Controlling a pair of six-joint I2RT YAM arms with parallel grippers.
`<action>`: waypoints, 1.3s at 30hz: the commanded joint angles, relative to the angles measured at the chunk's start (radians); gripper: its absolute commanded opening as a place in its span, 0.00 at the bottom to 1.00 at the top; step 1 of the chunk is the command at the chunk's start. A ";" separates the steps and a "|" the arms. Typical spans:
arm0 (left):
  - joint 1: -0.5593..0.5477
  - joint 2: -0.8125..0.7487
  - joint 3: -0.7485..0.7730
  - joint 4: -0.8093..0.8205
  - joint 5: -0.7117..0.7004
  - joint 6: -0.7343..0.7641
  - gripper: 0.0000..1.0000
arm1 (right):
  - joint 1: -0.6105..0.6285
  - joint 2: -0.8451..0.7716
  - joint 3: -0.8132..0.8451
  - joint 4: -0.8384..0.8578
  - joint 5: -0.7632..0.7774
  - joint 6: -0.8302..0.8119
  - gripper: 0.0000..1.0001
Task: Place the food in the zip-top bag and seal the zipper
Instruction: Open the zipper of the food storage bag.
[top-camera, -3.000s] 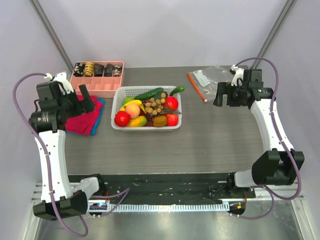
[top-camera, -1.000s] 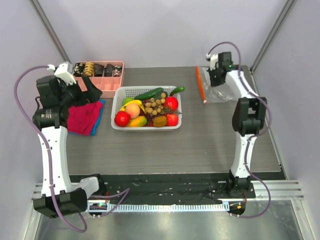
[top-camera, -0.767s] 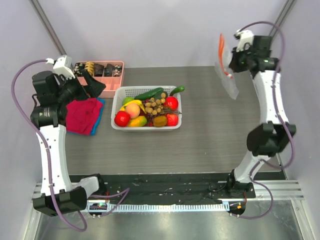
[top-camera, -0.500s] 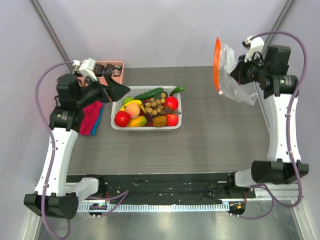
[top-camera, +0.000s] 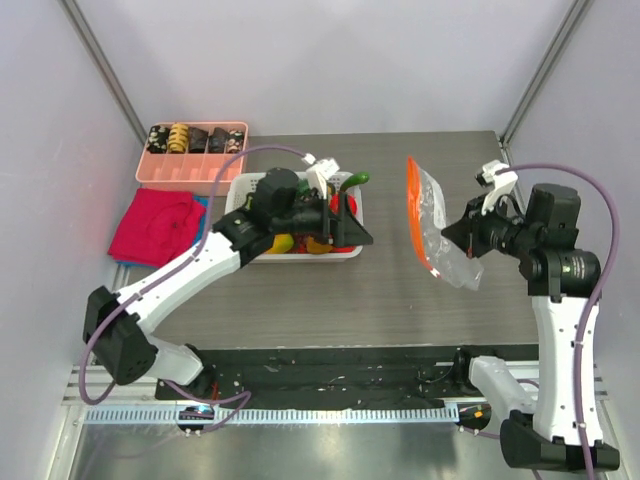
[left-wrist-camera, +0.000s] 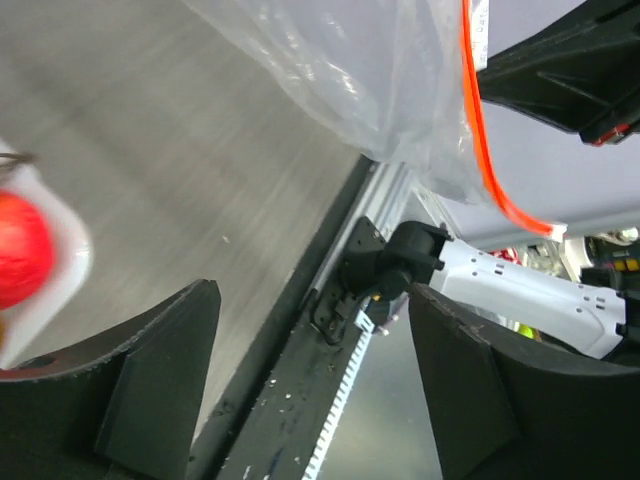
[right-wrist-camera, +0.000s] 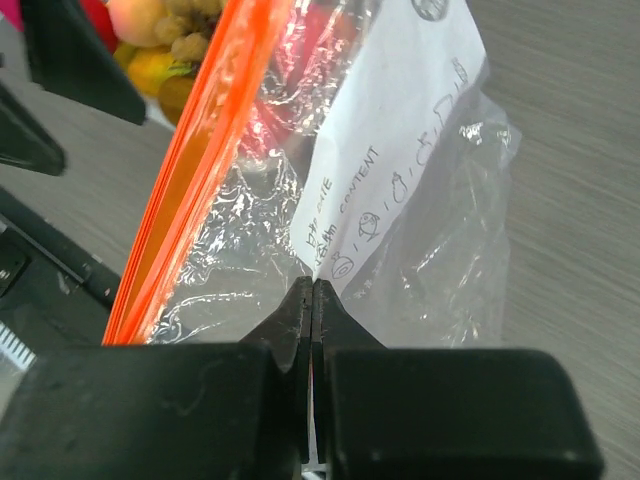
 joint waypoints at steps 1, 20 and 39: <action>-0.059 0.057 0.064 0.171 0.005 -0.081 0.77 | -0.001 -0.047 -0.066 -0.012 -0.100 0.024 0.01; -0.143 0.204 0.085 0.338 0.029 -0.243 0.56 | 0.000 -0.075 -0.123 -0.009 -0.173 0.009 0.01; -0.106 0.140 -0.025 0.358 0.082 -0.228 0.00 | 0.000 -0.047 -0.132 0.023 -0.219 0.038 0.01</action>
